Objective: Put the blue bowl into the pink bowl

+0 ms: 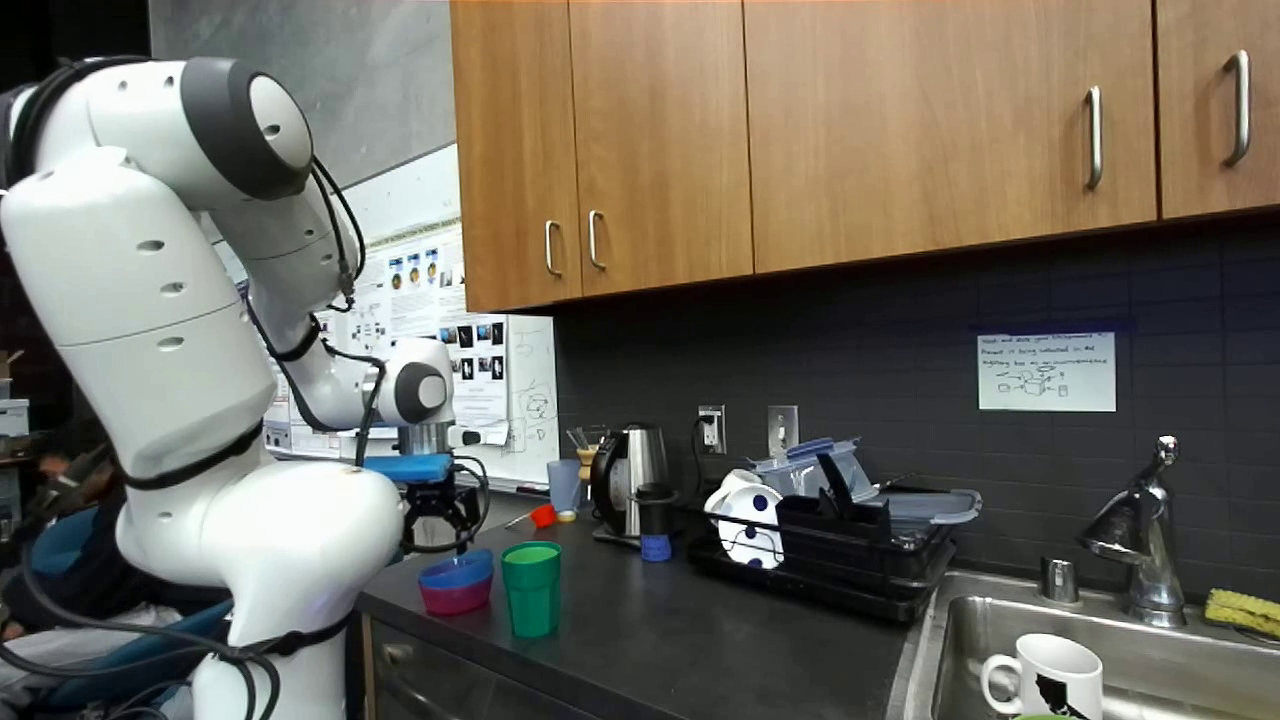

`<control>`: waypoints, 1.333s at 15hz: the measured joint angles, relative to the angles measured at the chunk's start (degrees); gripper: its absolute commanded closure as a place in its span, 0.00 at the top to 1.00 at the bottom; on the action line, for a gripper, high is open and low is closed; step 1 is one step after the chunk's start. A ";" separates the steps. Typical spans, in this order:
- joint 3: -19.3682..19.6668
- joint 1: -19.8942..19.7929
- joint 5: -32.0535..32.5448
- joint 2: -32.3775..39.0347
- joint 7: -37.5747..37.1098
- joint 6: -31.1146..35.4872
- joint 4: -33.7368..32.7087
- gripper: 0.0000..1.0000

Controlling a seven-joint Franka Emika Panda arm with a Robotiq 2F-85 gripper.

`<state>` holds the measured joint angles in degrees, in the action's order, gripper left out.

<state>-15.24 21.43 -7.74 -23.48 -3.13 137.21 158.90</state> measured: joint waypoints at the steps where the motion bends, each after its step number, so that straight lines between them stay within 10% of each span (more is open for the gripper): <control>1: -0.02 0.00 -0.26 0.20 0.00 -0.01 0.05 0.73; 4: 0.13 -0.05 -0.88 1.40 0.04 0.31 0.12 0.64; 12: 1.82 -0.57 -1.96 4.13 0.88 2.29 0.03 0.02; 20: 7.07 -0.53 -10.97 4.12 10.97 2.33 -0.08 0.00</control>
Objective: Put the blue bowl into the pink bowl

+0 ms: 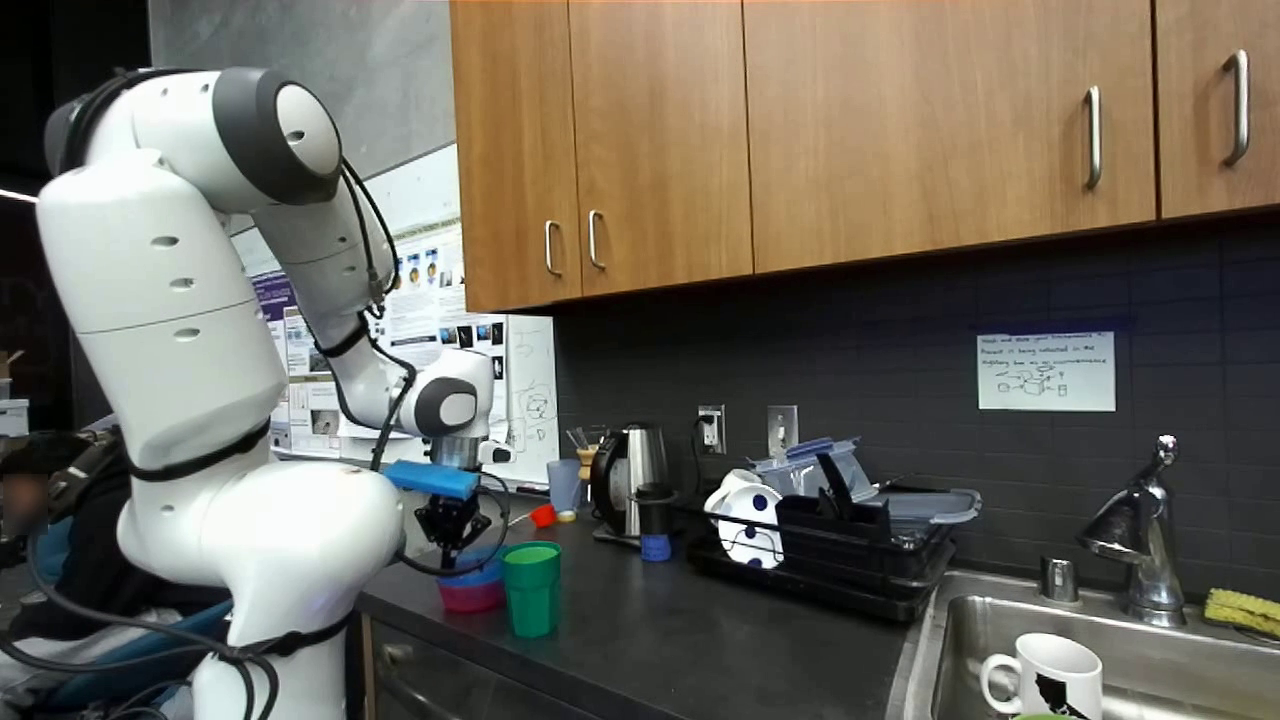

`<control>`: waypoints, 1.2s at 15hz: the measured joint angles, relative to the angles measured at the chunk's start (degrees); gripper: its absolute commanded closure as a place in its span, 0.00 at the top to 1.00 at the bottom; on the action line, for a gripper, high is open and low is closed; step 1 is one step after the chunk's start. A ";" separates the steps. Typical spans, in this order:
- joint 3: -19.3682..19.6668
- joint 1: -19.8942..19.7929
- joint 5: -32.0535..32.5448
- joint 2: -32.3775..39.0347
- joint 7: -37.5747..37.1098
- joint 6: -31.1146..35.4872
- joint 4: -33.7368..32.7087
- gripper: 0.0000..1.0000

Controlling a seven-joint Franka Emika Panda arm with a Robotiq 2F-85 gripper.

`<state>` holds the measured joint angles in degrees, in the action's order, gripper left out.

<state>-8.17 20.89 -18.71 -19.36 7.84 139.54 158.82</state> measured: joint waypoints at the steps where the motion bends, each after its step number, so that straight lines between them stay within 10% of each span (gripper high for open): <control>1: 0.61 -0.01 -0.82 -0.02 1.02 -0.01 0.00 0.00; 18: -0.91 -2.59 7.71 1.96 1.35 3.27 0.08 0.00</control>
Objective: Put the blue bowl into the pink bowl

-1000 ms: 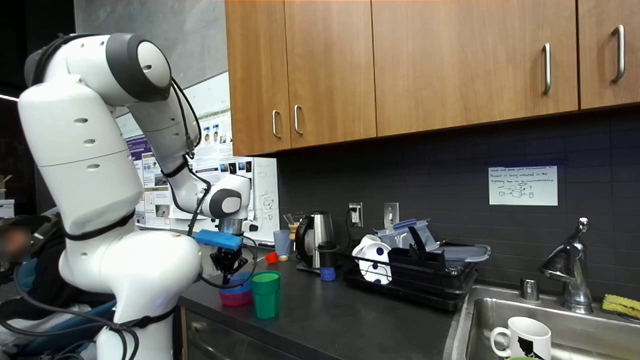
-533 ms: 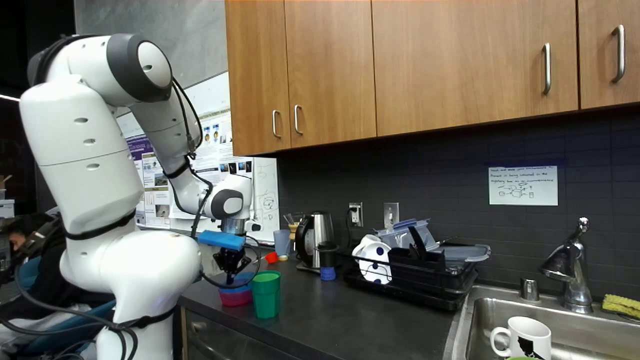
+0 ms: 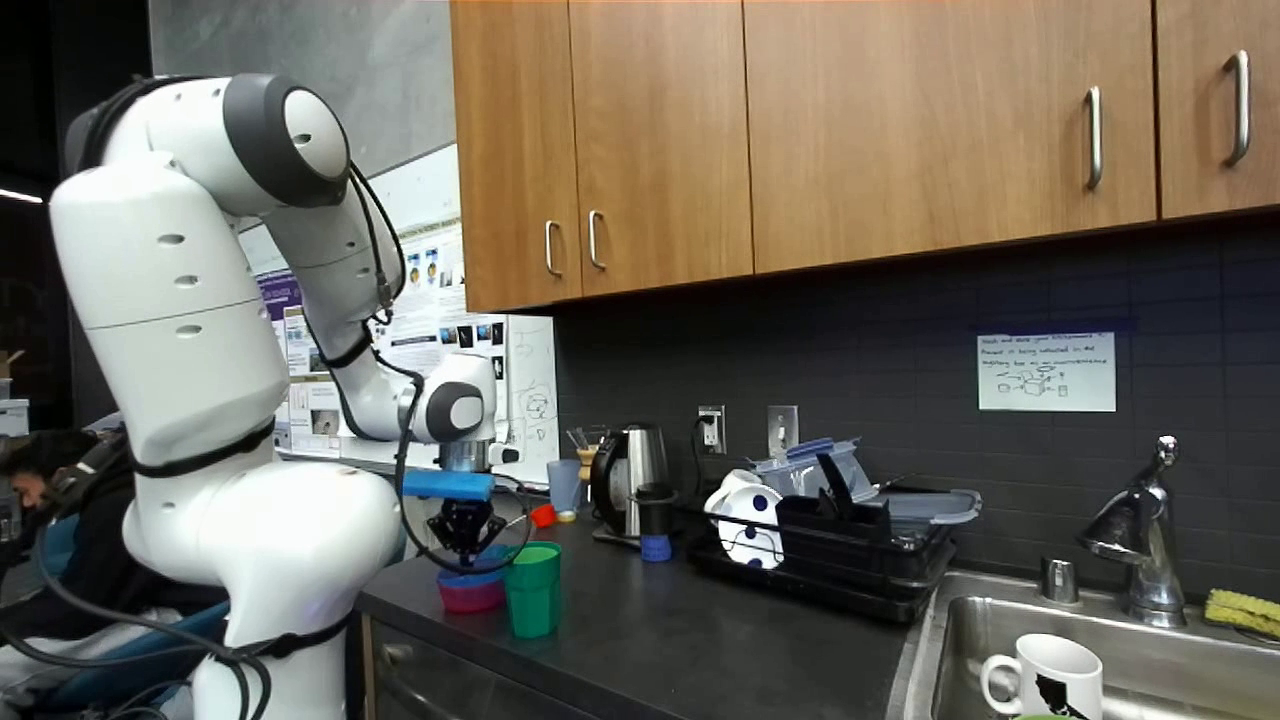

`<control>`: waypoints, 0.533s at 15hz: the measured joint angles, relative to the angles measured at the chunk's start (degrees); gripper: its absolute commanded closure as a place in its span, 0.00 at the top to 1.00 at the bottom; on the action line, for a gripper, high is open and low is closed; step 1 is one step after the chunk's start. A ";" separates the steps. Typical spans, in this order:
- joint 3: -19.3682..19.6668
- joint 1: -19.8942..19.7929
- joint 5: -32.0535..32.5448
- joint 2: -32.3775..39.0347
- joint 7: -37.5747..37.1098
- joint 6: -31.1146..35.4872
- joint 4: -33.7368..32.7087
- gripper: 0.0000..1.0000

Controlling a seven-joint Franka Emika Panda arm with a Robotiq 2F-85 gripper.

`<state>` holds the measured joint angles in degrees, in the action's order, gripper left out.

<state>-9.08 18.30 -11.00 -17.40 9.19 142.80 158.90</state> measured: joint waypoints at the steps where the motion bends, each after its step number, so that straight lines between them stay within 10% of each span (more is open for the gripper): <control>1: -0.34 -0.18 0.86 0.30 -0.29 0.23 0.01 0.00; 8: -2.98 -3.10 10.86 2.90 -6.44 3.55 0.04 0.00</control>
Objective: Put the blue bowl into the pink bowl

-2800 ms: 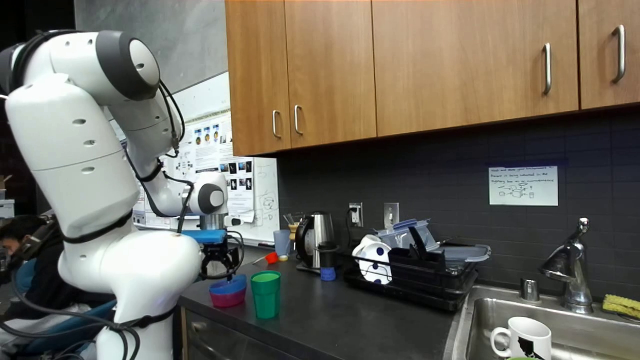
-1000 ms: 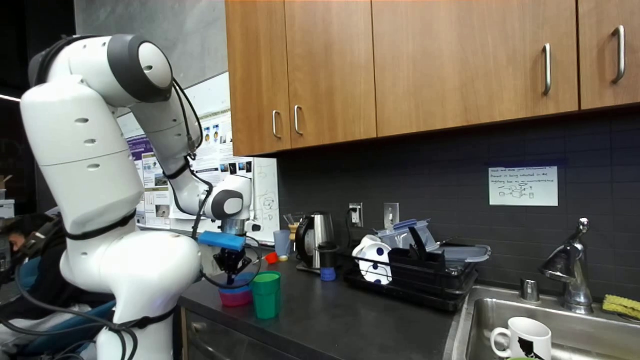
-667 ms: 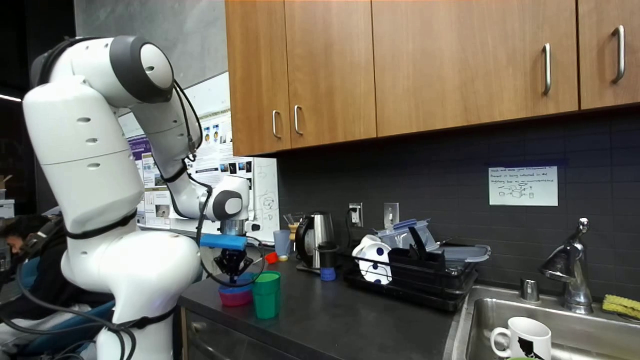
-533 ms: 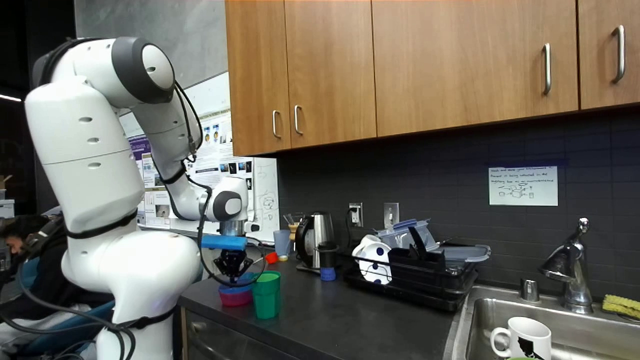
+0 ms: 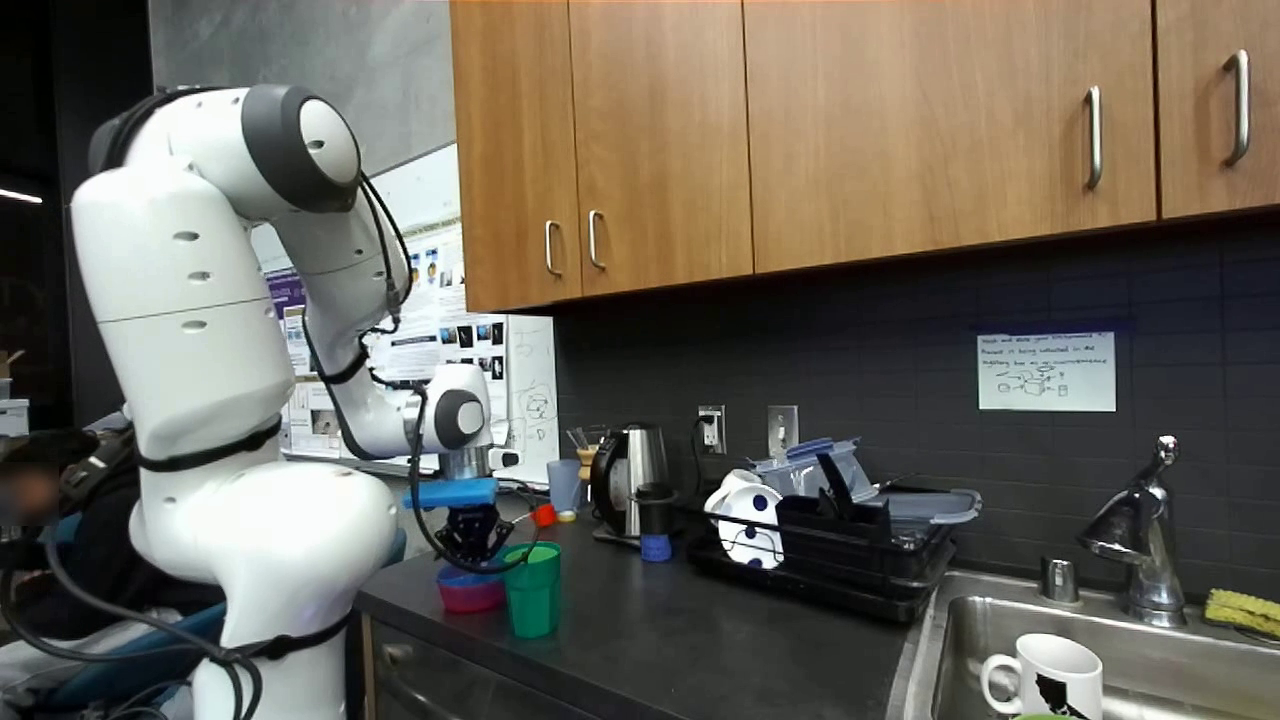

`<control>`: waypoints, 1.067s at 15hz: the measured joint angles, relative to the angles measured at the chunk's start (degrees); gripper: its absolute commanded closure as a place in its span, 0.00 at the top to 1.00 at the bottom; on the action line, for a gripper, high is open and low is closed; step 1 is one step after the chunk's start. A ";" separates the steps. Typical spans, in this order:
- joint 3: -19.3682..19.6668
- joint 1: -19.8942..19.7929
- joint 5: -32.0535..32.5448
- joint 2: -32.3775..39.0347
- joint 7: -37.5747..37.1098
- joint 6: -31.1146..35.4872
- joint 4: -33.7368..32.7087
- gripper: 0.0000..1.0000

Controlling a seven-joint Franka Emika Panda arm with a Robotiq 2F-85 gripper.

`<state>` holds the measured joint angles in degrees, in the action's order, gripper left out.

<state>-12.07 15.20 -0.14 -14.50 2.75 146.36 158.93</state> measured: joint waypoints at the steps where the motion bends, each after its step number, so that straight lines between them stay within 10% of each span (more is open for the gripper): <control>1: -0.30 -0.58 1.53 0.30 -1.03 0.34 0.00 0.00; 16: -2.02 -1.09 5.34 3.48 -4.21 2.76 -0.70 0.00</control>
<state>-14.09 14.11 5.20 -11.02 -1.46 149.12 158.24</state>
